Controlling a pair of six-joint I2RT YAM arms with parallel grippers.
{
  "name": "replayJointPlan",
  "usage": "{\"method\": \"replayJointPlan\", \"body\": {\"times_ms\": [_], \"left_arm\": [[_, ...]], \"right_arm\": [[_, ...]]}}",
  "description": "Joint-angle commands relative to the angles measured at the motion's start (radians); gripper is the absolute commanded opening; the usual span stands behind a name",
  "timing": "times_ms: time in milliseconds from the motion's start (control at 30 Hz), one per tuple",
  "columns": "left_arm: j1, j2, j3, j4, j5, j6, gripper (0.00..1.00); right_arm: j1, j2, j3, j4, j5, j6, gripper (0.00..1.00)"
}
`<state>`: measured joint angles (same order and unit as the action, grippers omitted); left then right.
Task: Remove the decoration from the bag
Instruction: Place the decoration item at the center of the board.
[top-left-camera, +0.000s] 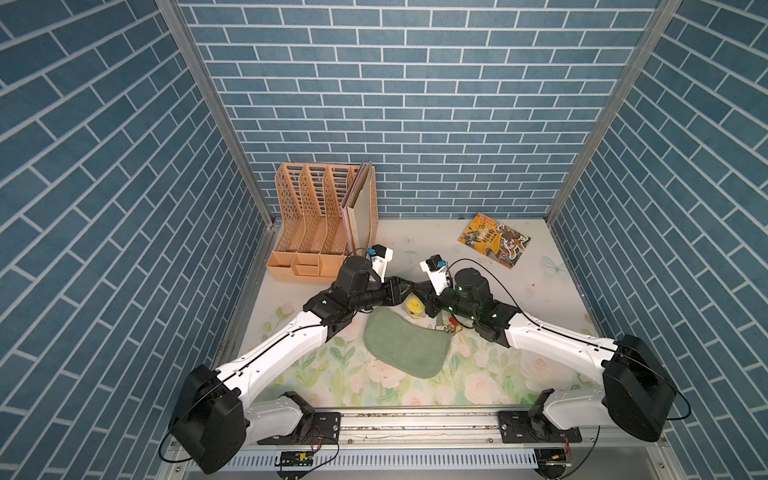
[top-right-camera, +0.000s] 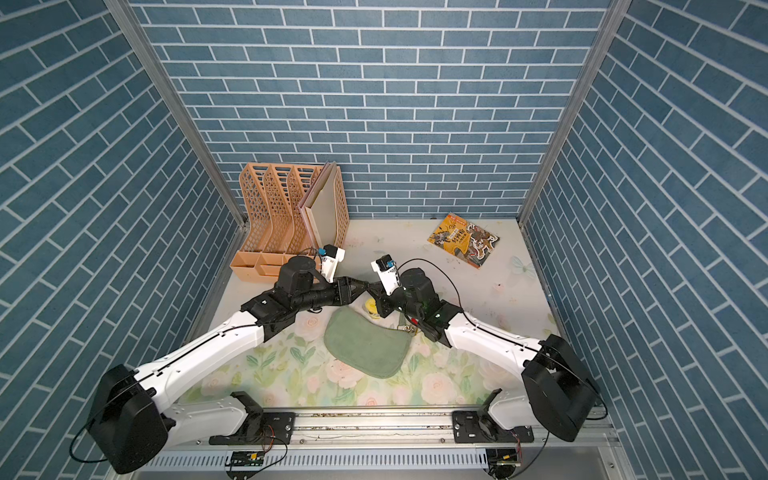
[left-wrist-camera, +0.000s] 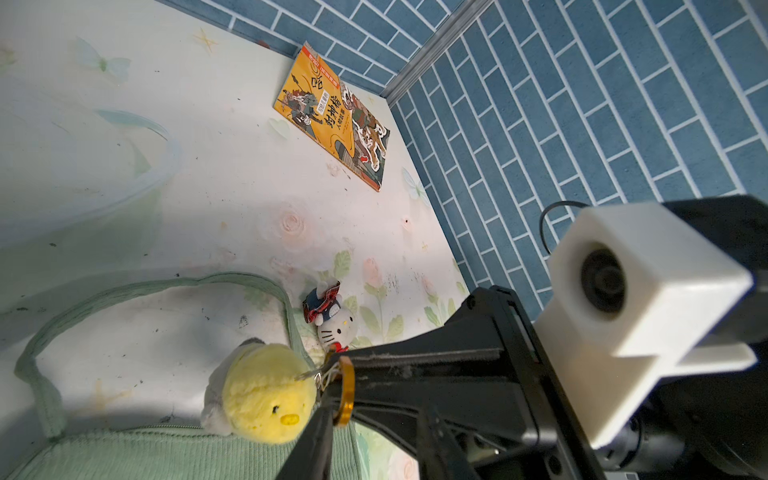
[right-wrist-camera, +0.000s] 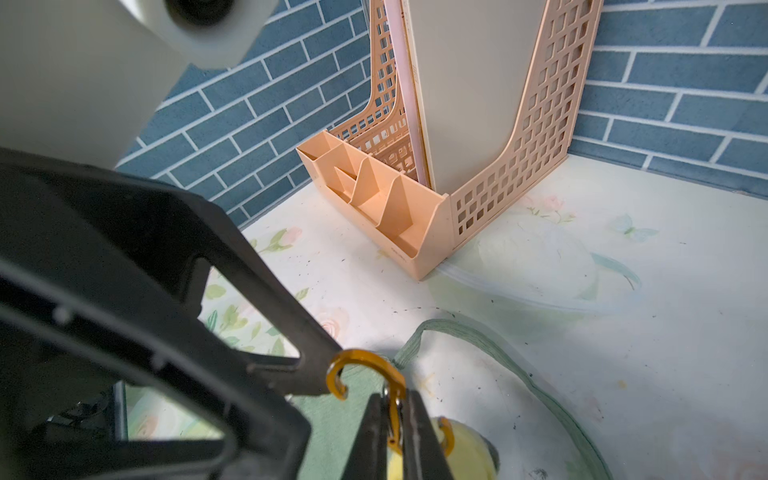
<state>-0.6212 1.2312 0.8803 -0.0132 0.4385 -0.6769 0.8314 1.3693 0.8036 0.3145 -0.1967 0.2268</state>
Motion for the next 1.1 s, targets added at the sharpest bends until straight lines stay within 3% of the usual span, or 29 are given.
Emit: {"method": "replayJointPlan", "body": {"times_ms": [0, 300, 500, 767, 933, 1067], "left_arm": [[-0.005, 0.015, 0.023, -0.02, -0.005, 0.03, 0.34], [-0.004, 0.034, 0.051, -0.048, -0.046, 0.045, 0.24], [-0.003, 0.029, 0.09, -0.11, -0.077, 0.091, 0.37], [-0.004, 0.039, 0.098, -0.121, -0.058, 0.108, 0.29], [-0.004, 0.038, 0.091, -0.156, -0.059, 0.127, 0.4], [-0.004, 0.047, 0.089, -0.151, -0.061, 0.132, 0.38]], "right_arm": [[0.011, 0.002, 0.031, 0.007, -0.007, -0.034, 0.0], [0.017, 0.012, 0.03, -0.004, -0.021, -0.037, 0.0], [0.02, 0.018, 0.034, -0.014, -0.019, -0.038, 0.0], [0.02, 0.02, 0.044, -0.024, -0.022, -0.04, 0.0], [0.02, 0.017, 0.047, -0.033, -0.021, -0.044, 0.0], [0.02, 0.021, 0.052, -0.035, -0.026, -0.044, 0.0]]}}
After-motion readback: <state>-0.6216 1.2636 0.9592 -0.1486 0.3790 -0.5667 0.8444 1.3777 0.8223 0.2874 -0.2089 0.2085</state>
